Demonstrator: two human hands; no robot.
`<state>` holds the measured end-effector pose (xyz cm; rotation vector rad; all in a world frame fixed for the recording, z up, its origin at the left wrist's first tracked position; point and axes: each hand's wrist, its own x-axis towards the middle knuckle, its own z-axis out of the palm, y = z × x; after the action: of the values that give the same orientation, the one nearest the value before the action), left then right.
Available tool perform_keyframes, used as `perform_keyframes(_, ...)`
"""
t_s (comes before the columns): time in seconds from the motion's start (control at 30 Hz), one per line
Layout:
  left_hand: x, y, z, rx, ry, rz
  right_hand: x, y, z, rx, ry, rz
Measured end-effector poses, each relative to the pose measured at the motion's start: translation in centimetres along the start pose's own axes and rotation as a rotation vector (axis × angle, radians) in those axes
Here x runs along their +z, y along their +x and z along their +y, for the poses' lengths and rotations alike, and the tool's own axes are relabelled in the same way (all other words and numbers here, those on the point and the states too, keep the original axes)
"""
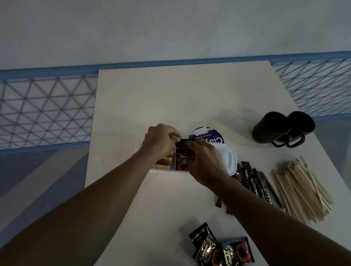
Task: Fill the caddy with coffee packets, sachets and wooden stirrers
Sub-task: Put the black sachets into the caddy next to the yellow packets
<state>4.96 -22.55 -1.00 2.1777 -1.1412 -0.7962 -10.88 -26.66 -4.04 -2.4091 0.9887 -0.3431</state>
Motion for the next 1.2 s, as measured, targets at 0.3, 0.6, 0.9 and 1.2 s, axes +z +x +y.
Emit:
perform_keyframes(0.3, -1.1, -0.4, -0.1, 0.002, -0.003, -0.083, -0.5, -0.4, -0.5, -0.071, -0.008, -0.001)
perform_keyframes(0.6, -0.7, -0.4, -0.4, -0.025, 0.015, -0.083, -0.1, -0.2, -0.6, 0.045, -0.133, -0.138)
perform_keyframes(0.9, -0.3, -0.2, -0.5, -0.023, 0.019, -0.040, -0.6, 0.6, -0.8, 0.055, -0.161, -0.181)
perform_keyframes(1.2, -0.3, 0.0, -0.3, -0.022, 0.040, -0.038, -1.0, 1.4, -1.3, 0.071, -0.247, -0.184)
